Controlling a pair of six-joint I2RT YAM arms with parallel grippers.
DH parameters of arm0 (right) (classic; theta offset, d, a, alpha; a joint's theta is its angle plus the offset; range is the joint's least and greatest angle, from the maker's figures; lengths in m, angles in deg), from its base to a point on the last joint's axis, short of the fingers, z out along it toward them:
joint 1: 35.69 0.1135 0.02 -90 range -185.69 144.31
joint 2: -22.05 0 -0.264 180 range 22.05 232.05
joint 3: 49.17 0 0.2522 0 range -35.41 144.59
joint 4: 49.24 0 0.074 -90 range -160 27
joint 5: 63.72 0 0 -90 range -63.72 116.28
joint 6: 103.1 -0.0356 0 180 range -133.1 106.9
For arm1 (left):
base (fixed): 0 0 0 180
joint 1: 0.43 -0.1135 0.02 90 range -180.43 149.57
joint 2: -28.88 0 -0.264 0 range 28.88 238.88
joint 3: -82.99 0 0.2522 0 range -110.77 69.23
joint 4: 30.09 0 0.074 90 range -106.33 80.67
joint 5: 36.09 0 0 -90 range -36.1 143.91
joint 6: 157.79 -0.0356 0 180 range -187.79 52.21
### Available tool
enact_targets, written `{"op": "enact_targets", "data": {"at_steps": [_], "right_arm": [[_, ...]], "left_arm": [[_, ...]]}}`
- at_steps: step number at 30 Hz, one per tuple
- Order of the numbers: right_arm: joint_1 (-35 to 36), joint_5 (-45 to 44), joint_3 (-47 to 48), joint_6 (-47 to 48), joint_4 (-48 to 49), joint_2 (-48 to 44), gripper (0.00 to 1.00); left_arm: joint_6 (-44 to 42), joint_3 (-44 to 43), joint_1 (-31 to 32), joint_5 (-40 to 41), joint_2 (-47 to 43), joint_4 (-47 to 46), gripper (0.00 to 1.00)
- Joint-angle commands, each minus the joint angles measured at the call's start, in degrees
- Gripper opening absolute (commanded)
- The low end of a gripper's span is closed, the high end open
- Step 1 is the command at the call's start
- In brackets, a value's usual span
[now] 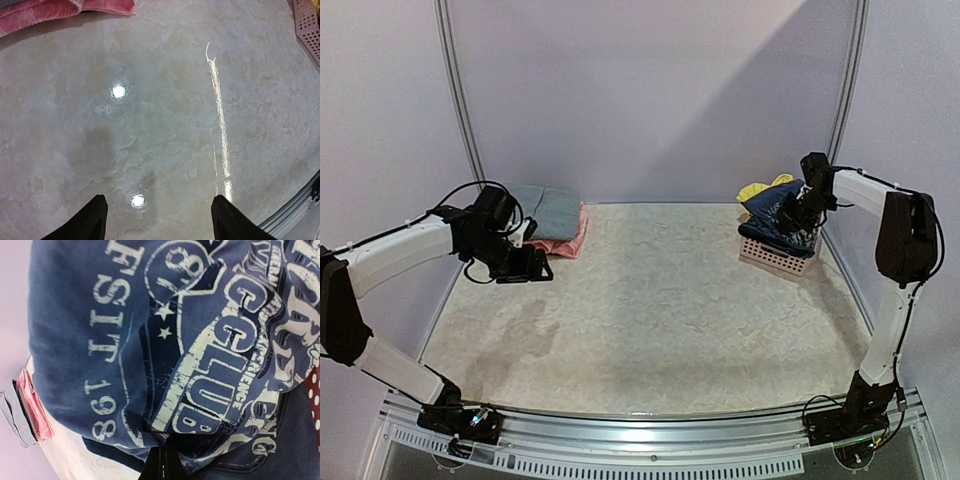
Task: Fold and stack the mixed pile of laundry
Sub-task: Pick up the crumpled tank top from the bin.
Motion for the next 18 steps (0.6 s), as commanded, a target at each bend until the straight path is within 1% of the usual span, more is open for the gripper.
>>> {"op": "enact_targets", "data": {"at_steps": [1,6,9,14,18], "right_arm": [[-0.15,-2.42,3.89,1.79,-3.91,0.69,0.0],[-0.1,-2.85,8.92,5.1,-7.95,-2.21,0.0],[0.33,0.52,11.56,7.82,-7.93,-4.73,0.0],[3.5,2.97,17.93,12.88,-10.87,-9.13,0.0],[6.41,5.02,22.35,15.17,-10.96,-13.1,0.0]], "left_arm": [[-0.76,-2.01,0.62,-0.7,1.55,0.67,0.72],[-0.76,-3.45,0.57,-1.65,2.77,0.56,0.72],[-0.69,-4.54,0.66,-2.43,3.27,0.47,0.71],[-0.59,-6.47,1.09,-3.48,3.88,0.25,0.69],[-0.45,-7.72,1.83,-4.4,3.89,0.11,0.68]]}}
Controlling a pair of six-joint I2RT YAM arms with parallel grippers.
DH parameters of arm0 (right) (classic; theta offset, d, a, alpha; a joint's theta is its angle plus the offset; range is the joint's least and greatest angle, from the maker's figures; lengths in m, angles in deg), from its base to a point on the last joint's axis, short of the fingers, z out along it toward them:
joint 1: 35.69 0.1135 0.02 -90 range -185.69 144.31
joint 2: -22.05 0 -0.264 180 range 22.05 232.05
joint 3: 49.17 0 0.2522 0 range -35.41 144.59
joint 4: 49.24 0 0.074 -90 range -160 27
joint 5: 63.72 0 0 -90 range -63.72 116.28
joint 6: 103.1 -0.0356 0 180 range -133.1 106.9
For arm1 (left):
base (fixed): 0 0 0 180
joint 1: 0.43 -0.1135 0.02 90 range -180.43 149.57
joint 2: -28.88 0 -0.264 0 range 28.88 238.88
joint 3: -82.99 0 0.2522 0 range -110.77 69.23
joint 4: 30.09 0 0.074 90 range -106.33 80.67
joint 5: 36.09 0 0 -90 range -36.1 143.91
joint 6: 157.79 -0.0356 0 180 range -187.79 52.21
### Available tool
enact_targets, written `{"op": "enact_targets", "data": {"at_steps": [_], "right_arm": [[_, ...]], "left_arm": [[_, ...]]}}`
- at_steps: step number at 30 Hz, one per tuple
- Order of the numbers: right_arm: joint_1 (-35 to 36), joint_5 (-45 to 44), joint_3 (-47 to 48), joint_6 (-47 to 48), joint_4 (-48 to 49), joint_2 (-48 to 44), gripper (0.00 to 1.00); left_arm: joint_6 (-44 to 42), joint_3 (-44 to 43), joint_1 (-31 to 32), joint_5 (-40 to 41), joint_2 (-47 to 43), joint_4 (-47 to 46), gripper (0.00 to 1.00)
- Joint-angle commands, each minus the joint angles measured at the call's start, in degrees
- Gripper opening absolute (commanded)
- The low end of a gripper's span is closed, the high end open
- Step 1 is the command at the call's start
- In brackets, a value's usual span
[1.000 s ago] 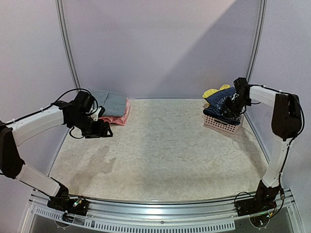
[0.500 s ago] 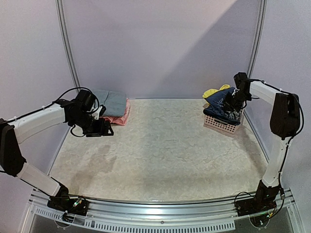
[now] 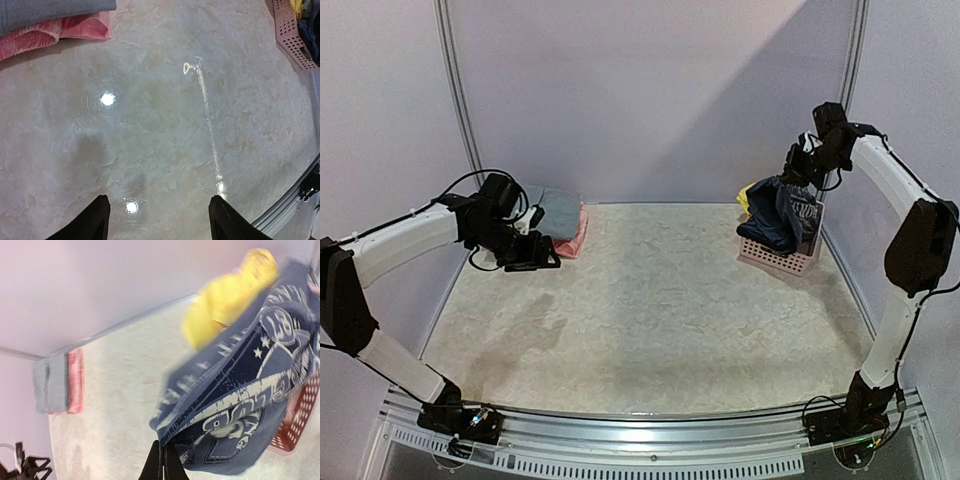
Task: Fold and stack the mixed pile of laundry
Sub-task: Pick up the crumpled tank top from the bin.
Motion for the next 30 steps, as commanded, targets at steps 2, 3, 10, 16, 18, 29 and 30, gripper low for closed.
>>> {"op": "enact_targets", "data": {"at_steps": [2,3,10,16,18,29,30], "right_arm": [[4.85,4.84,7.56,4.77,-0.79,-7.99,0.0],[5.35,5.27,8.89,4.83,-0.64,-8.59,0.0],[9.19,5.72,12.65,3.8,3.63,-14.29,0.0],[9.72,8.54,9.52,1.4,8.94,-17.9,0.0],[10.04,10.17,7.14,0.8,10.27,-18.59,0.0],[14.78,11.83,-0.28,-0.49,10.9,-19.64,0.0],[15.38,11.38,-1.16,-0.58,10.91,-19.61,0.0]], "left_arm": [[-0.62,-2.33,1.72,-2.08,0.2,0.19,0.68],[-0.6,-2.5,1.94,-2.26,0.01,0.25,0.67],[-0.9,-1.19,2.55,-2.45,-3.31,0.71,0.66],[-0.55,0.67,2.72,-2.58,-5.66,0.9,0.66],[-0.37,1.36,2.81,-2.6,-6.27,0.61,0.65],[-1.19,2.58,5.88,-6.44,-7.69,-1.83,0.64],[-1.15,2.6,6.41,-6.86,-7.7,-2.13,0.64]]}}
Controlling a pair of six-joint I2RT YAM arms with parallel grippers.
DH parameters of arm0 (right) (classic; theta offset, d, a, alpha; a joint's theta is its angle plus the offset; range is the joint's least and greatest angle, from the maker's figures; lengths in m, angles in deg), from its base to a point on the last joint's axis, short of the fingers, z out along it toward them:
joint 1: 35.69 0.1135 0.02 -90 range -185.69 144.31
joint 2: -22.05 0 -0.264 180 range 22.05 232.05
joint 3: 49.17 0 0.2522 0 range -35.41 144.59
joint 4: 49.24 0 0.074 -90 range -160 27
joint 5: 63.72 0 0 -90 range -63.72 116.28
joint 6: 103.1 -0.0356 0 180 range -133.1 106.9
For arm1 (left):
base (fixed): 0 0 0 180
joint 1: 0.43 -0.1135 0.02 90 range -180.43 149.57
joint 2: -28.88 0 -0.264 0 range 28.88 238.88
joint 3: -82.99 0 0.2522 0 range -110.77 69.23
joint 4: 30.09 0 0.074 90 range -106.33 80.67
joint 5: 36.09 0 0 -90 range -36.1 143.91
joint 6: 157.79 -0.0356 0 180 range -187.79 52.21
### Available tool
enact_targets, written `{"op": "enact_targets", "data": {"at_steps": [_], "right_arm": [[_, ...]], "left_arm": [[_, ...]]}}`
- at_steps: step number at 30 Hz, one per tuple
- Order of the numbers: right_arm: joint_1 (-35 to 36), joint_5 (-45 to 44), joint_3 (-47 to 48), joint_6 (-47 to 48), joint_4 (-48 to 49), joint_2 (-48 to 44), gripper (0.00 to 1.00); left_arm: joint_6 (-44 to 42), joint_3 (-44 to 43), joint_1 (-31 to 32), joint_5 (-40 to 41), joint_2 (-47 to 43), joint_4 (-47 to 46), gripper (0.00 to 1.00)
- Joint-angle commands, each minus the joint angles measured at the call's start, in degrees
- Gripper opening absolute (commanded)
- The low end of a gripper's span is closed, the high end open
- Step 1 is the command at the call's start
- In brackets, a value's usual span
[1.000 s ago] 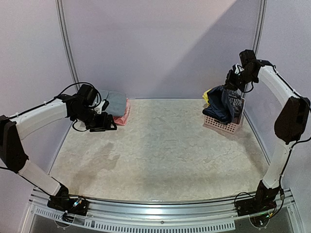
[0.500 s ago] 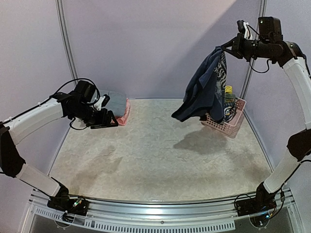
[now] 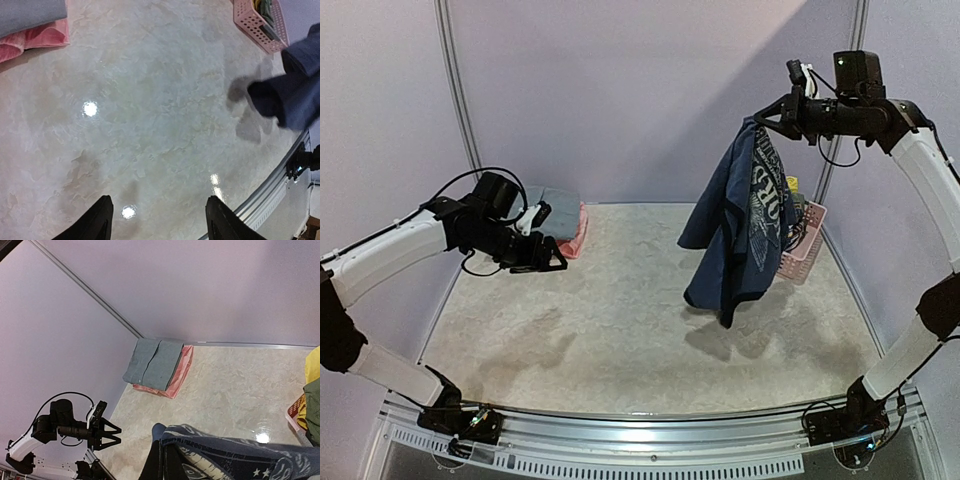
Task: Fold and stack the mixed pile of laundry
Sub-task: Pick up the crumpled tank top from the bin, then place the crumpled tank top at the center of the board.
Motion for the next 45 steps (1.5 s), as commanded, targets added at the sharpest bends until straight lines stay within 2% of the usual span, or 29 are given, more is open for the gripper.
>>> {"op": "enact_targets", "data": {"at_steps": [1,8,17,20,23,26,32,35,39,45], "right_arm": [[2.97,0.25,-2.41,-0.89,3.04,-0.91,0.0],[8.73,-6.67,-4.37,-1.62,3.46,-1.65,0.0],[15.93,-15.8,9.59,-4.1,1.71,3.8,0.0],[19.35,-20.33,10.46,-6.24,3.2,4.67,0.0],[21.26,-28.06,5.4,-11.21,2.3,3.9,0.0],[21.3,-33.5,-6.39,-20.58,-0.35,2.18,0.0],[20.77,-30.72,-28.91,-28.29,4.65,2.54,0.0],[20.04,-27.59,-30.85,-28.47,3.56,5.42,0.0],[19.5,-28.27,-29.19,-25.33,0.71,9.04,0.0],[18.56,-29.18,-33.03,-19.69,-1.26,8.35,0.0]], "left_arm": [[-1.09,0.67,2.82,-3.32,-1.4,-2.02,0.64],[-1.53,0.26,6.45,-5.71,-1.01,-3.53,0.62],[-1.02,-0.43,12.18,-6.34,-0.55,-5.63,0.62],[-0.74,0.44,13.16,-5.98,-1.34,-5.53,0.62],[-0.63,2.19,13.22,-4.8,-3.08,-4.91,0.62],[-0.93,4.23,13.22,-3.49,-4.91,-3.72,0.62],[-2.49,6.79,13.32,-0.92,-6.31,-0.19,0.62],[-4.17,6.22,14.45,0.32,-5.5,2.41,0.61],[-6.33,5.32,17.96,3.36,-3.74,5.41,0.61],[-5.33,4.4,22.89,6.98,-0.15,5.83,0.6]]}}
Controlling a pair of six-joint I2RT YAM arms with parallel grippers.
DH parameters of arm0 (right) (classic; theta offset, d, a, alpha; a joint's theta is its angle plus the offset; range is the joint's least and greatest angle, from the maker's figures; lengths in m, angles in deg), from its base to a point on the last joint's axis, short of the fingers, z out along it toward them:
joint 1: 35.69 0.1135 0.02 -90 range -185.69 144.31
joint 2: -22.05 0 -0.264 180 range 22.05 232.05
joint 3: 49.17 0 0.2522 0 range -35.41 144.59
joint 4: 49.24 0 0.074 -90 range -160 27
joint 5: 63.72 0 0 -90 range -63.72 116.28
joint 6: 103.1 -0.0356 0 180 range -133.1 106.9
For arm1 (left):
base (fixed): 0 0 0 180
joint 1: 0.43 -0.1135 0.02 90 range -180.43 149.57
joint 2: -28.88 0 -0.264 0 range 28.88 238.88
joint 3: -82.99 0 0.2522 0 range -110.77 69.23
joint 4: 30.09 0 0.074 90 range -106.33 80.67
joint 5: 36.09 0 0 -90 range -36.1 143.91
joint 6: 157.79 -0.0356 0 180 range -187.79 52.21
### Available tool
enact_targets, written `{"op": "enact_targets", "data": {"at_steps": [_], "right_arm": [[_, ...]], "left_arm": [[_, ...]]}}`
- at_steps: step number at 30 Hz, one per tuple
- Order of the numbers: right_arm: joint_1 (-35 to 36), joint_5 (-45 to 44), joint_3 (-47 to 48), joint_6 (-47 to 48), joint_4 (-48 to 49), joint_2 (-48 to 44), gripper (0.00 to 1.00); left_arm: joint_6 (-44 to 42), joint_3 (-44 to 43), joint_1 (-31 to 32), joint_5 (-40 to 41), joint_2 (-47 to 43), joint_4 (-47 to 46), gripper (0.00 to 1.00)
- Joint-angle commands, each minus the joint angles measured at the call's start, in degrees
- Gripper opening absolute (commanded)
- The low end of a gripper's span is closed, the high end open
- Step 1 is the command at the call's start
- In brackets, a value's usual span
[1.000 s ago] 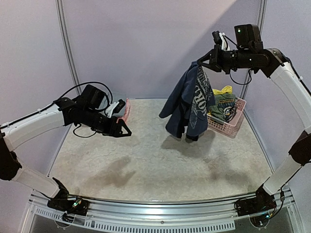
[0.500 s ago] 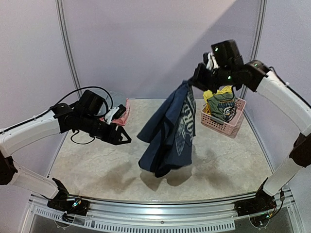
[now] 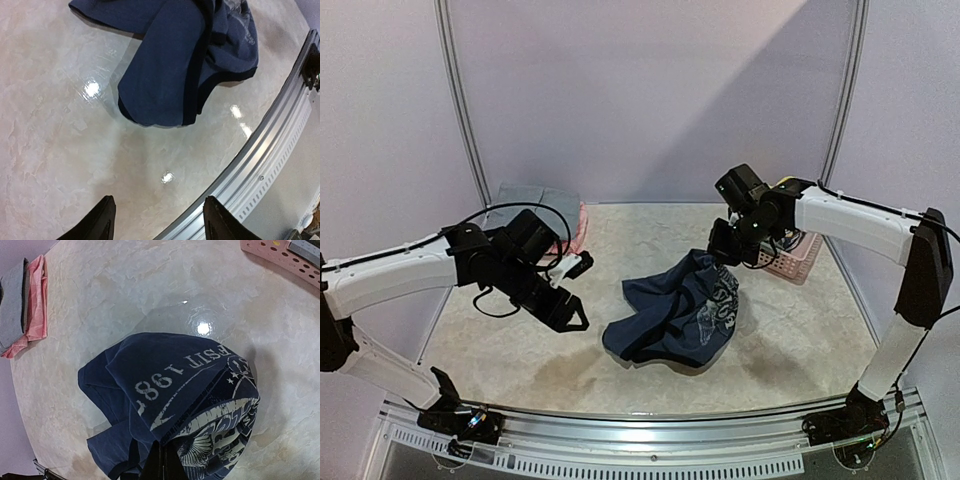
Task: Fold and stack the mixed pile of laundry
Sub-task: Place the crumpled tank top at the center of the board.
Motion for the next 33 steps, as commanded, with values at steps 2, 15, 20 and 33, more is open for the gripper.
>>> {"op": "enact_targets", "data": {"at_steps": [2,15,20,33], "right_arm": [[-1.2,-0.92,-5.58,5.95,-2.1,-2.24,0.0],[-3.66,-1.11,-16.69,11.91,-3.33,-11.64,0.14],[-3.84,-2.42,-14.96,12.41,-5.41,-12.71,0.22],[-3.9,2.86,-11.76,14.52,-7.38,-18.01,0.62]], "left_arm": [[1.16,-1.67,3.73,4.94,3.09,0.85,0.59],[1.12,-15.86,2.82,11.83,20.21,0.34,0.57],[-0.54,-21.42,0.29,10.09,27.14,0.85,0.57],[-4.75,-18.32,-0.89,2.6,25.39,1.43,0.56]]}}
